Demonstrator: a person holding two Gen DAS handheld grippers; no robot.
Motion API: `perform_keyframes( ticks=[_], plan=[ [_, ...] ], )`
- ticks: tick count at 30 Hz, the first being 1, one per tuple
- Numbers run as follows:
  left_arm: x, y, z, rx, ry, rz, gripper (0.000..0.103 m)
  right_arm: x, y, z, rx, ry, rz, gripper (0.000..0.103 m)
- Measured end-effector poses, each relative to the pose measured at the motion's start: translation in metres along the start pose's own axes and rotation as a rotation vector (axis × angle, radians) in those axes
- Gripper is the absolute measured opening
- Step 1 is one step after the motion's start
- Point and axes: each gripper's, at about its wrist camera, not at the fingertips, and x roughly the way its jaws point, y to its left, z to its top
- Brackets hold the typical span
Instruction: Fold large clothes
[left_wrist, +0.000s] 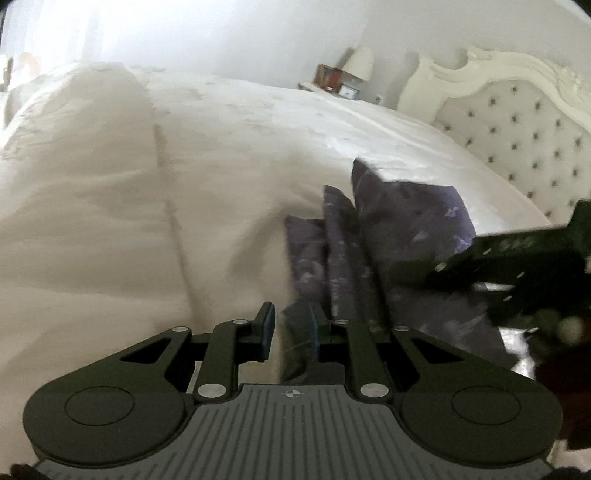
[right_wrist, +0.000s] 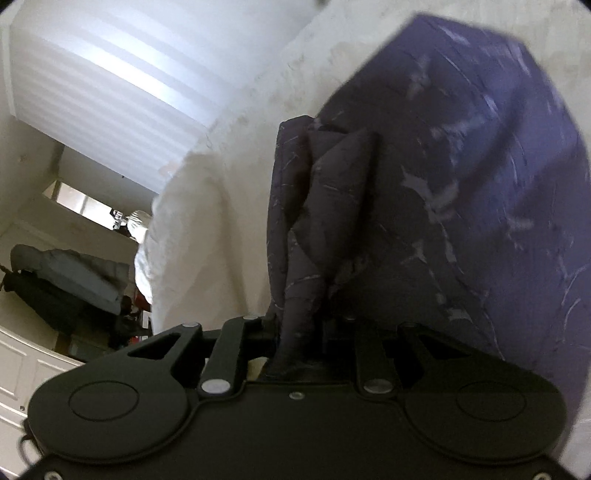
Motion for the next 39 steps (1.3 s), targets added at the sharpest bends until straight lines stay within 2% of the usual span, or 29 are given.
perform_keyframes(
  ticks=[2, 5, 8, 9, 12, 13, 14, 16, 17, 21, 24, 27, 29, 31, 33, 34, 36, 39],
  plan=[
    [-0.005, 0.0, 0.001, -0.007, -0.003, 0.005, 0.02, 0.007, -0.005, -0.005, 0.017, -0.001, 0.01, 0.035],
    [-0.008, -0.003, 0.004, -0.01, -0.016, 0.018, 0.02, 0.009, -0.008, -0.01, 0.025, -0.027, 0.049, 0.043],
    [-0.014, -0.009, 0.008, -0.015, -0.033, 0.014, 0.021, 0.001, -0.011, -0.011, 0.01, -0.064, 0.133, 0.06],
    [-0.017, -0.012, 0.009, -0.014, -0.043, 0.009, 0.022, -0.003, -0.011, -0.009, 0.004, -0.073, 0.167, 0.063],
    [-0.029, -0.022, 0.015, 0.008, -0.08, -0.012, 0.037, -0.014, -0.005, -0.004, -0.027, -0.109, 0.242, 0.081],
    [-0.034, -0.025, 0.016, 0.013, -0.094, -0.02, 0.047, -0.022, -0.003, -0.003, -0.04, -0.136, 0.255, 0.085],
    [-0.038, -0.03, 0.018, 0.017, -0.112, -0.036, 0.057, -0.027, -0.002, 0.0, -0.051, -0.16, 0.264, 0.087],
    [-0.04, -0.04, 0.021, 0.027, -0.135, -0.074, 0.069, -0.045, -0.004, 0.003, -0.072, -0.22, 0.264, 0.089],
    [-0.041, -0.047, 0.023, 0.037, -0.141, -0.096, 0.074, -0.056, -0.006, 0.004, -0.081, -0.251, 0.254, 0.093],
    [-0.027, -0.077, 0.025, 0.117, -0.144, -0.155, 0.076, -0.1, -0.023, 0.0, -0.099, -0.373, 0.168, 0.097],
    [-0.009, -0.099, 0.022, 0.177, -0.132, -0.196, 0.076, -0.125, -0.042, -0.006, -0.105, -0.43, 0.066, 0.098],
    [0.008, -0.114, 0.011, 0.224, -0.125, -0.254, 0.076, -0.126, -0.048, -0.012, -0.11, -0.451, -0.04, 0.098],
    [0.022, -0.118, 0.005, 0.254, -0.112, -0.249, 0.076, -0.132, -0.062, -0.016, -0.097, -0.447, -0.084, 0.098],
    [0.037, -0.111, 0.0, 0.263, -0.088, -0.196, 0.076, -0.131, -0.066, -0.019, -0.093, -0.44, -0.107, 0.098],
    [0.054, -0.094, -0.008, 0.234, -0.029, -0.126, 0.075, -0.131, -0.066, -0.018, -0.115, -0.427, -0.134, 0.098],
    [0.061, -0.085, -0.011, 0.216, -0.002, -0.115, 0.067, -0.131, -0.065, -0.017, -0.141, -0.419, -0.151, 0.098],
    [0.065, -0.069, -0.018, 0.175, 0.015, -0.113, 0.065, -0.117, -0.056, -0.012, -0.203, -0.403, -0.179, 0.098],
    [0.058, -0.062, -0.021, 0.153, -0.002, -0.13, 0.065, -0.103, -0.031, -0.003, -0.347, -0.379, -0.192, 0.097]
  ],
)
